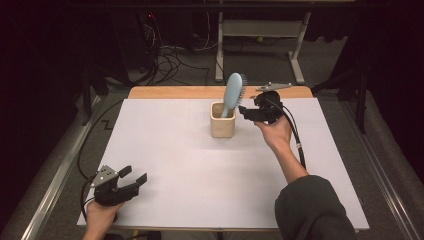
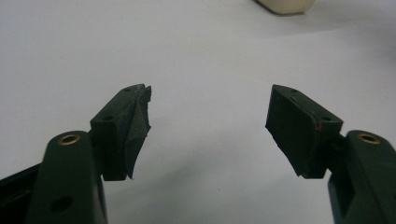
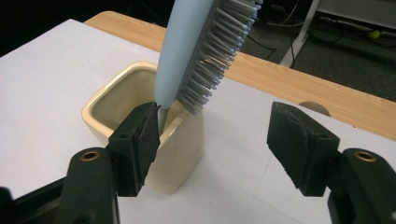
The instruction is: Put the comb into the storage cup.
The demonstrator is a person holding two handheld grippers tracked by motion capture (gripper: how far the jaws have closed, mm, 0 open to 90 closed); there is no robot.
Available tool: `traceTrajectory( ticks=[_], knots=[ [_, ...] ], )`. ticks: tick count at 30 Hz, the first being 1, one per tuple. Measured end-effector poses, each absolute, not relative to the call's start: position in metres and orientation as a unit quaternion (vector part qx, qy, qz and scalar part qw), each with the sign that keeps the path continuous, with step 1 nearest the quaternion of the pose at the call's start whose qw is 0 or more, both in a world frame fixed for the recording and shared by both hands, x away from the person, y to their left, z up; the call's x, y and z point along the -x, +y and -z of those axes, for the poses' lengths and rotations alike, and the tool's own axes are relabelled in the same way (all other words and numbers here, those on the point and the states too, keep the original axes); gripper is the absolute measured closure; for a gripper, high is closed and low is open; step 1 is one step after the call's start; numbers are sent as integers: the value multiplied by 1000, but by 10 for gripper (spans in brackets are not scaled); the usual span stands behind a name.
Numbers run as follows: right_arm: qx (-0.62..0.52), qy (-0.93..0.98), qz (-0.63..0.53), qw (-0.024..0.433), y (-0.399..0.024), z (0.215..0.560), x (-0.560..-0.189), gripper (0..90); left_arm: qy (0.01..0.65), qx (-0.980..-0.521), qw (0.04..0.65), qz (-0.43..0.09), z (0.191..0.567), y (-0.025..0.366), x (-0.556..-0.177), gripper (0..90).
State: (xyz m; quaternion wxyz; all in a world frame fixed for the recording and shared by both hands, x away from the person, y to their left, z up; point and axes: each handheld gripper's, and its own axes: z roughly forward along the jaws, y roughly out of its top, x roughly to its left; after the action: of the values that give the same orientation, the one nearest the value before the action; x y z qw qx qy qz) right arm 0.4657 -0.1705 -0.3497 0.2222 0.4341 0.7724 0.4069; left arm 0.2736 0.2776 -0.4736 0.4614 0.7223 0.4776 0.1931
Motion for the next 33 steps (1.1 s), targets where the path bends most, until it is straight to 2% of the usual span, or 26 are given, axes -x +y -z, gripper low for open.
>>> traceTrajectory(
  ticks=[33],
  knots=[
    [-436, 765, -417, 227, -196, 348, -450, 359, 480, -721, 461, -193, 474, 278, -274, 306]
  ],
)
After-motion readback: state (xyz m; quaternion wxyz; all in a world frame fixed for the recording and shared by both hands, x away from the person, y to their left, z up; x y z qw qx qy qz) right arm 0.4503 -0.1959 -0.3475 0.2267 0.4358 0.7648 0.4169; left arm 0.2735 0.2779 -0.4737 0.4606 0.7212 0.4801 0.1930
